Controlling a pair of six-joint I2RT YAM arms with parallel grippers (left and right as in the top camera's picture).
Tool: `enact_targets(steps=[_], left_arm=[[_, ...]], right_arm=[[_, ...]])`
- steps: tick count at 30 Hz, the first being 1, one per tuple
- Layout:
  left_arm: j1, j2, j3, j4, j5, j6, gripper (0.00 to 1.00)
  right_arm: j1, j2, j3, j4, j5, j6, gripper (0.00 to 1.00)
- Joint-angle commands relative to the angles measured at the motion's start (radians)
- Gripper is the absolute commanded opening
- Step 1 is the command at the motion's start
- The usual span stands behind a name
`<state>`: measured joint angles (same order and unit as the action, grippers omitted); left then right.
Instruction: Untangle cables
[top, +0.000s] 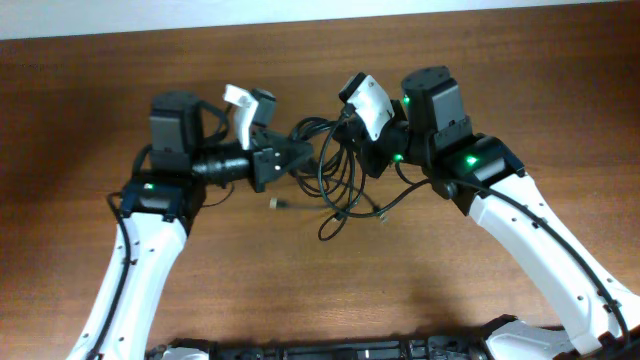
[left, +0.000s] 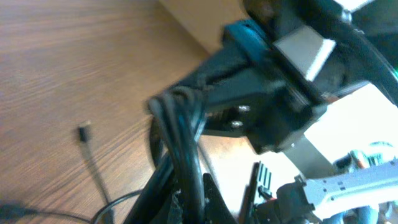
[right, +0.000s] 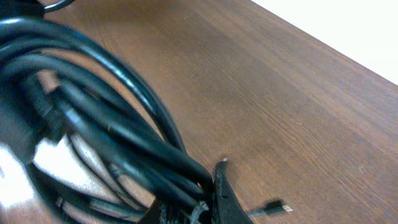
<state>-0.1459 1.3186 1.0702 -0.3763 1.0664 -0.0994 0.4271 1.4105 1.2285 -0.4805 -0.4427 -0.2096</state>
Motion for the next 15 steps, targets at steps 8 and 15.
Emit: enact_targets(steps=[8, 15], left_arm=[[0.162, -0.005, 0.006, -0.135, -0.151, 0.026, 0.0], [0.159, -0.005, 0.006, -0.191, 0.018, 0.256, 0.0]], right_arm=[[-0.016, 0.005, 0.016, 0.006, 0.074, 0.23, 0.04], [-0.016, 0.005, 0.016, 0.035, 0.035, 0.191, 0.58]])
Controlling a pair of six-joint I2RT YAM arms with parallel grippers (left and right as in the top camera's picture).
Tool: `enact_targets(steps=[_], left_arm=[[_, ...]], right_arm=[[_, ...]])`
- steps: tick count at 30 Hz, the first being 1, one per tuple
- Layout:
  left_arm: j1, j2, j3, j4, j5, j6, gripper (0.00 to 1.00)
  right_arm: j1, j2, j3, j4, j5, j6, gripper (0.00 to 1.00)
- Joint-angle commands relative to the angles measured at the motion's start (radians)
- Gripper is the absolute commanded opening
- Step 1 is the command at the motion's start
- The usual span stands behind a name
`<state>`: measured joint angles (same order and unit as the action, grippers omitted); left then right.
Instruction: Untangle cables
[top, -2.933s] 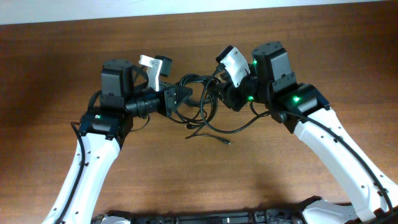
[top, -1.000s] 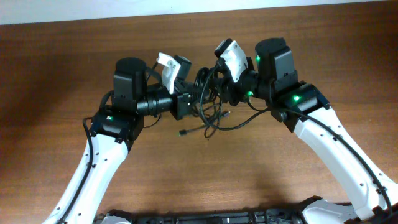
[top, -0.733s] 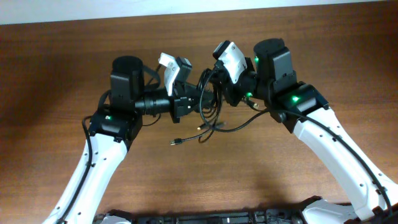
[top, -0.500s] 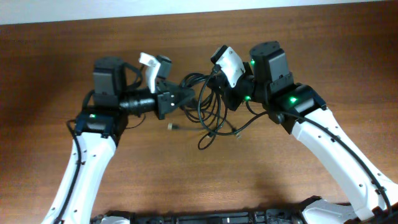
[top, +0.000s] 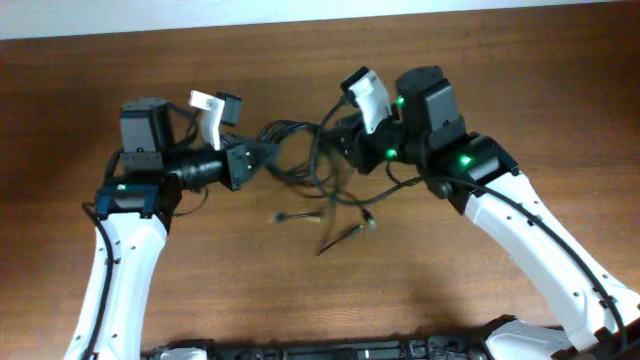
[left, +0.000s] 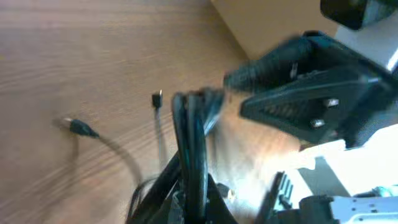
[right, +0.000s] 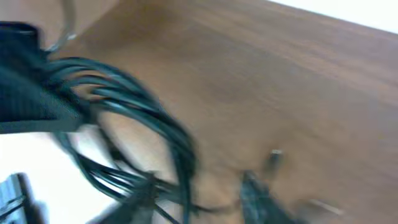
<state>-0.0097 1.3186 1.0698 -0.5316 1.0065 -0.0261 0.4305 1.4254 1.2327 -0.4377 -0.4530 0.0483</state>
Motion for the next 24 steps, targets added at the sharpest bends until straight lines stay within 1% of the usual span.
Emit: enact_targets(steps=[1, 3, 6, 8, 11, 13, 14, 15, 16, 17, 19, 21, 22, 24], left_arm=[[0.023, -0.005, 0.006, -0.074, 0.06, 0.222, 0.0], [0.023, -0.005, 0.006, -0.108, 0.036, 0.246, 0.0], [0.021, -0.005, 0.006, -0.114, 0.066, 0.245, 0.0], [-0.008, -0.005, 0.006, -0.113, 0.082, 0.245, 0.0], [-0.086, -0.005, 0.006, -0.108, 0.07, 0.245, 0.0], [-0.118, -0.005, 0.006, -0.094, 0.071, 0.245, 0.0], [-0.131, -0.005, 0.006, -0.087, 0.071, 0.245, 0.0], [-0.148, -0.005, 0.006, -0.074, 0.07, 0.245, 0.0], [-0.157, -0.005, 0.006, -0.063, 0.07, 0.245, 0.0], [-0.159, -0.005, 0.006, -0.052, 0.069, 0.245, 0.0], [-0.158, -0.005, 0.006, -0.045, 0.067, 0.245, 0.0], [-0.158, -0.005, 0.006, -0.045, 0.062, 0.244, 0.0], [-0.158, -0.005, 0.006, -0.045, 0.034, 0.232, 0.0], [-0.158, -0.005, 0.006, -0.045, -0.114, 0.117, 0.0]], right_arm=[[-0.019, -0.01, 0.012, -0.016, 0.041, -0.129, 0.67], [-0.018, -0.01, 0.012, -0.039, 0.029, -0.235, 0.74], [-0.018, -0.01, 0.012, -0.084, -0.111, -0.444, 0.74], [-0.018, -0.01, 0.012, -0.102, -0.179, -0.548, 0.75], [-0.018, -0.01, 0.012, -0.111, -0.252, -0.627, 0.75], [-0.018, -0.01, 0.012, -0.113, -0.274, -0.647, 0.72], [-0.018, -0.01, 0.012, -0.113, -0.273, -0.647, 0.58], [-0.018, -0.01, 0.012, -0.113, -0.273, -0.647, 0.4], [-0.018, -0.01, 0.012, -0.113, -0.273, -0.646, 0.33], [-0.018, -0.01, 0.012, -0.113, -0.273, -0.646, 0.16], [-0.018, -0.01, 0.012, -0.113, -0.269, -0.646, 0.04], [-0.018, -0.01, 0.012, -0.113, -0.269, -0.646, 0.04], [-0.018, -0.01, 0.012, -0.113, -0.269, -0.643, 0.04], [-0.018, -0.01, 0.012, -0.113, -0.268, -0.643, 0.04]])
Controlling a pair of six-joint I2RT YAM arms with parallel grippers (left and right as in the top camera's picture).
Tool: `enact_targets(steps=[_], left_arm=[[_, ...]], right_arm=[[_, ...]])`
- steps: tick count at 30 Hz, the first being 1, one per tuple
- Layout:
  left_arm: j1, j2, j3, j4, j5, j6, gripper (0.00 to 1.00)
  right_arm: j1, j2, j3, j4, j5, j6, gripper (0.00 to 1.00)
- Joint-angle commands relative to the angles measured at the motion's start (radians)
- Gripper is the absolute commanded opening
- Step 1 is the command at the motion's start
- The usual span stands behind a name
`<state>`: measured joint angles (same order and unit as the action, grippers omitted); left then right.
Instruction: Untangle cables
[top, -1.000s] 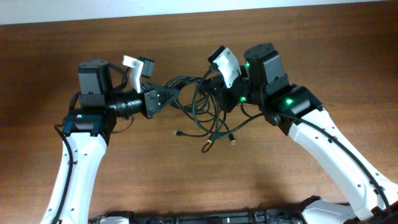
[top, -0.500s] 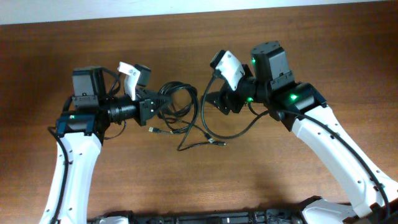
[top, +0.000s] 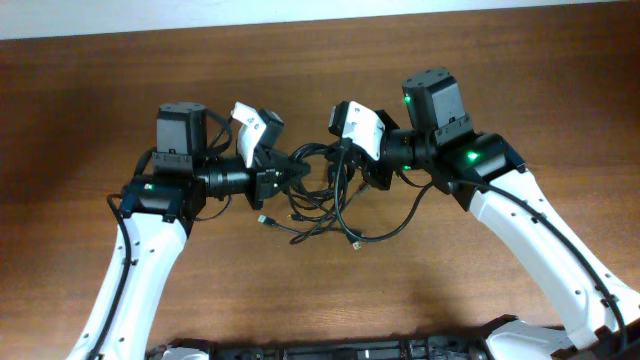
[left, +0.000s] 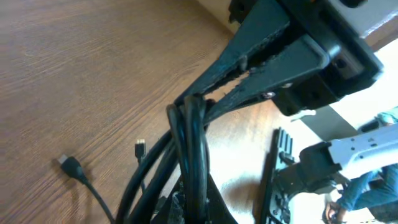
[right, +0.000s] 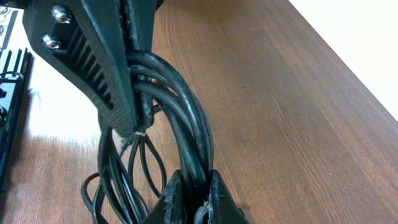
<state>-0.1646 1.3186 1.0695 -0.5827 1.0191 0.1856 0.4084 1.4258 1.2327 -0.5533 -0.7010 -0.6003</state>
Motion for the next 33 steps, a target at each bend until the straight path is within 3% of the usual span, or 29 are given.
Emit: enact_targets(steps=[1, 3, 5, 9, 11, 12, 14, 17, 18, 20, 23, 28, 33], left_arm=[[-0.003, -0.005, 0.006, 0.005, -0.24, -0.193, 0.0], [-0.003, -0.005, 0.006, 0.002, -0.449, -0.394, 0.0], [-0.003, -0.005, 0.006, 0.002, -0.524, -0.489, 0.0], [-0.003, -0.005, 0.006, 0.001, -0.53, -0.488, 0.0], [-0.003, -0.005, 0.006, -0.002, -0.53, -0.488, 0.0], [-0.003, -0.005, 0.006, -0.006, -0.529, -0.487, 0.0], [-0.003, -0.005, 0.006, -0.002, -0.381, -0.319, 0.0], [-0.003, -0.005, 0.006, -0.002, -0.143, -0.111, 0.0], [-0.003, -0.005, 0.006, -0.002, -0.09, -0.074, 0.0], [-0.003, -0.007, 0.006, -0.002, -0.038, -0.033, 0.0], [-0.003, -0.007, 0.006, -0.002, -0.039, -0.033, 0.0], [-0.003, -0.007, 0.006, -0.002, -0.051, -0.034, 0.0], [-0.003, -0.007, 0.006, 0.135, 0.148, -0.065, 0.0]], right_arm=[[0.003, -0.01, 0.012, 0.002, -0.012, 0.006, 0.04], [0.004, -0.01, 0.012, 0.002, 0.053, 0.045, 0.04], [0.003, -0.01, 0.012, -0.002, 0.112, 0.086, 0.04], [0.003, -0.01, 0.012, -0.019, 0.206, 0.12, 0.04], [0.003, -0.01, 0.012, -0.017, 0.332, 0.224, 0.04], [0.003, -0.01, 0.012, -0.019, 0.475, 0.342, 0.04], [0.003, -0.01, 0.012, -0.047, 0.748, 0.591, 0.04], [0.003, -0.01, 0.012, -0.115, 0.972, 0.804, 0.04], [0.003, -0.01, 0.012, -0.146, 1.031, 0.882, 0.07], [0.003, -0.01, 0.012, -0.201, 1.05, 0.943, 0.64], [0.003, -0.01, 0.012, -0.226, 0.993, 0.954, 0.91], [0.003, -0.01, 0.012, -0.195, 0.756, 0.947, 0.98], [0.004, -0.01, 0.012, -0.111, 0.586, 0.832, 0.99]])
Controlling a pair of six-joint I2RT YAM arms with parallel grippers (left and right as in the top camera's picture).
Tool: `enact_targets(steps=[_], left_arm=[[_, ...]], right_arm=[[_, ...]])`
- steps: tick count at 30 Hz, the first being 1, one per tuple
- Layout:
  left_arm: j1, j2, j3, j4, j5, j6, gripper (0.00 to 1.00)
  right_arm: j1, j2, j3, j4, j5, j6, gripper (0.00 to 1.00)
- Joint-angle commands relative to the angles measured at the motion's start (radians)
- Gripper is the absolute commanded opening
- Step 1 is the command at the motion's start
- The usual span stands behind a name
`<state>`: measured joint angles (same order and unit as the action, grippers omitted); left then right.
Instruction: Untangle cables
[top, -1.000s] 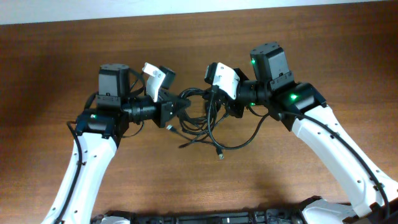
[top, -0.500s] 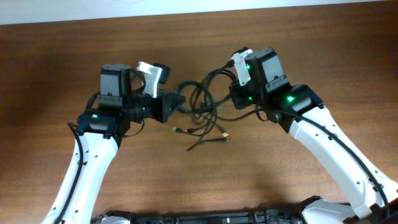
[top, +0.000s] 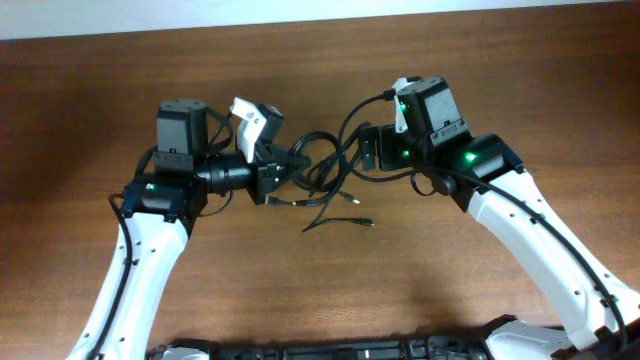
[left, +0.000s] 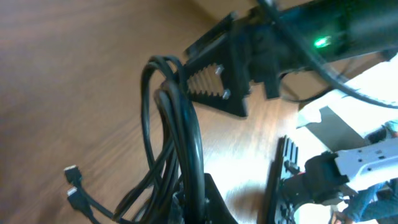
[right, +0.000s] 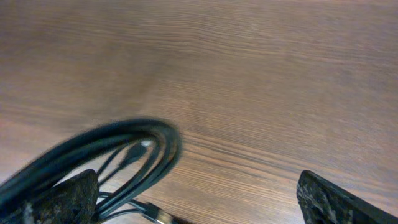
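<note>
A tangle of black cables (top: 322, 172) hangs from my left gripper (top: 287, 170), which is shut on it. In the left wrist view the bundle (left: 180, 124) rises from between the pinched fingers at the bottom edge (left: 194, 199). Its loose ends and plugs (top: 350, 218) trail onto the table. My right gripper (top: 366, 152) stands just right of the bundle, open. In the right wrist view (right: 199, 190) its fingers are wide apart, with a cable loop (right: 118, 152) beside the left finger (right: 74, 196) and nothing between them.
The brown wooden table (top: 300, 290) runs under both arms. Its far edge meets a white wall (top: 300, 10). A dark rail (top: 330, 350) lies along the near edge.
My right gripper was shut on the bundle right beside the left gripper. Now it is open, off the cables and a little to the right. The left still holds the bundle.
Both grippers held the tangle close together. Then the arms stood farther apart, the left one farther left, with the cables stretched between them. Then they were close again, both shut on the bundle. Now only the left holds it and the right is open.
</note>
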<state>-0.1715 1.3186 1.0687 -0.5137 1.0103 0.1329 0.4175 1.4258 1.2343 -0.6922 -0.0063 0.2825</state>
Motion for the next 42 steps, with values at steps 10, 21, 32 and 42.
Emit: enact_targets(steps=[10, 21, 32, 42], left_arm=[[0.004, -0.007, 0.008, 0.394, 0.468, -0.257, 0.0], [0.016, -0.012, 0.008, 0.461, 0.564, -0.391, 0.0], [0.247, -0.011, 0.008, 0.46, 0.561, -0.421, 0.0], [0.29, -0.011, 0.008, 0.359, 0.351, -0.436, 0.0]], right_arm=[[-0.006, -0.01, 0.01, 0.183, -0.105, -0.012, 0.98], [-0.085, 0.089, 0.01, 0.185, 0.15, 0.094, 0.98], [-0.491, 0.105, 0.01, -0.05, -0.015, 0.093, 0.98], [-0.621, 0.105, 0.01, -0.135, -0.101, 0.089, 0.98]])
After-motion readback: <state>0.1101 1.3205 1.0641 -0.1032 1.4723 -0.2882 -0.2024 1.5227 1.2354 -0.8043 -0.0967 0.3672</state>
